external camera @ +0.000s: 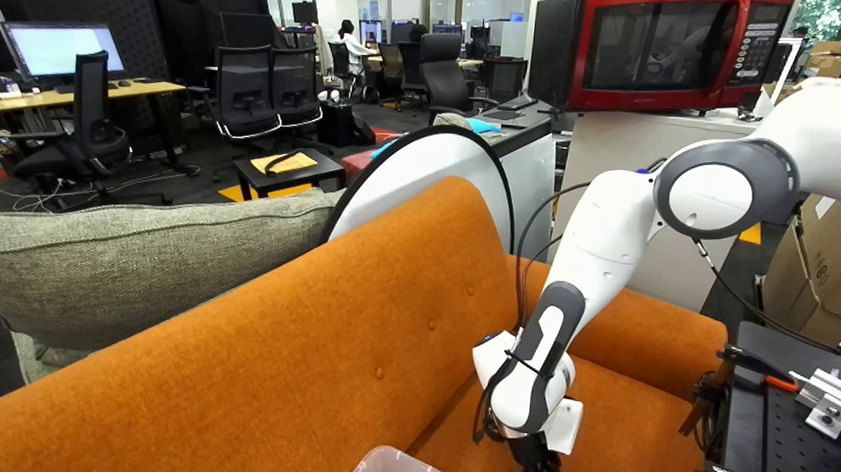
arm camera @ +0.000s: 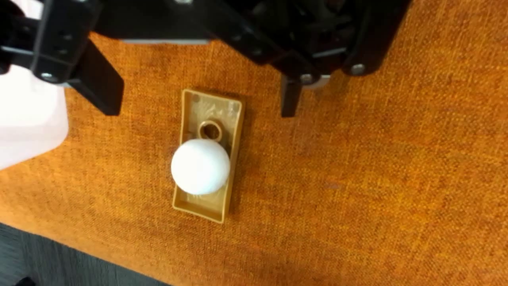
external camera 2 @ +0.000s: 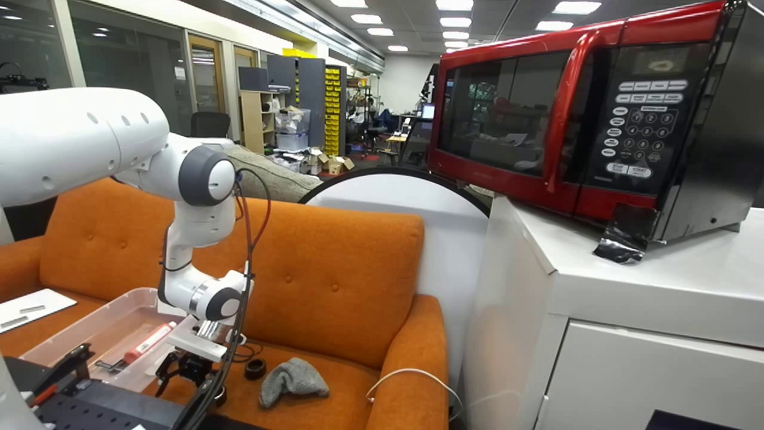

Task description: Put the white object closer to the clear storage box

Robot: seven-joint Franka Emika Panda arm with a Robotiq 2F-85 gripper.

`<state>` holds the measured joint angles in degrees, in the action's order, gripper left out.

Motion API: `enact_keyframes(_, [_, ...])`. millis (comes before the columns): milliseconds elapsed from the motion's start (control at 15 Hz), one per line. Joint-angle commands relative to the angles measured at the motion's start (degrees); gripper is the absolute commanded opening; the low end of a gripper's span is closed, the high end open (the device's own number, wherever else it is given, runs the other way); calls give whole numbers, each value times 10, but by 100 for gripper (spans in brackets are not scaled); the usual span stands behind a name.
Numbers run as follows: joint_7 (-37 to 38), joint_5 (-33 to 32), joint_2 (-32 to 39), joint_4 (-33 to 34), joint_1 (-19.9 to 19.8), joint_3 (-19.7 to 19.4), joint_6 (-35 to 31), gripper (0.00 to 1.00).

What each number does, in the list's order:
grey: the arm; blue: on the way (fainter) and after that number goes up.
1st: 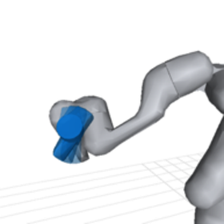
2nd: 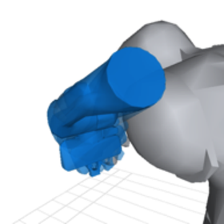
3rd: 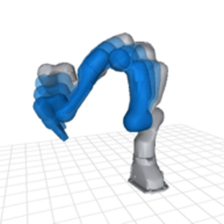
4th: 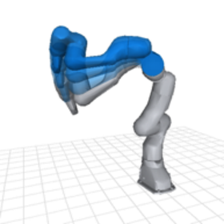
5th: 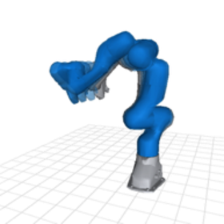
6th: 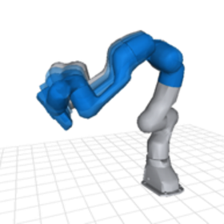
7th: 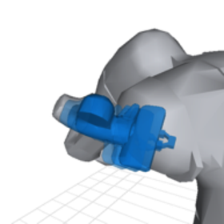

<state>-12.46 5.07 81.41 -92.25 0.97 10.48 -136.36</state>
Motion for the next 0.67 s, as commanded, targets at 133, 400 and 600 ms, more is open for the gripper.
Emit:
enact_keyframes(133, [8, -9, -84, -73, -6, -8, -41, 100])
enact_keyframes(400, [4, -9, -168, -164, -14, -14, -134, 100])
enact_keyframes(600, [5, -3, -231, -244, -33, -13, -228, 100])
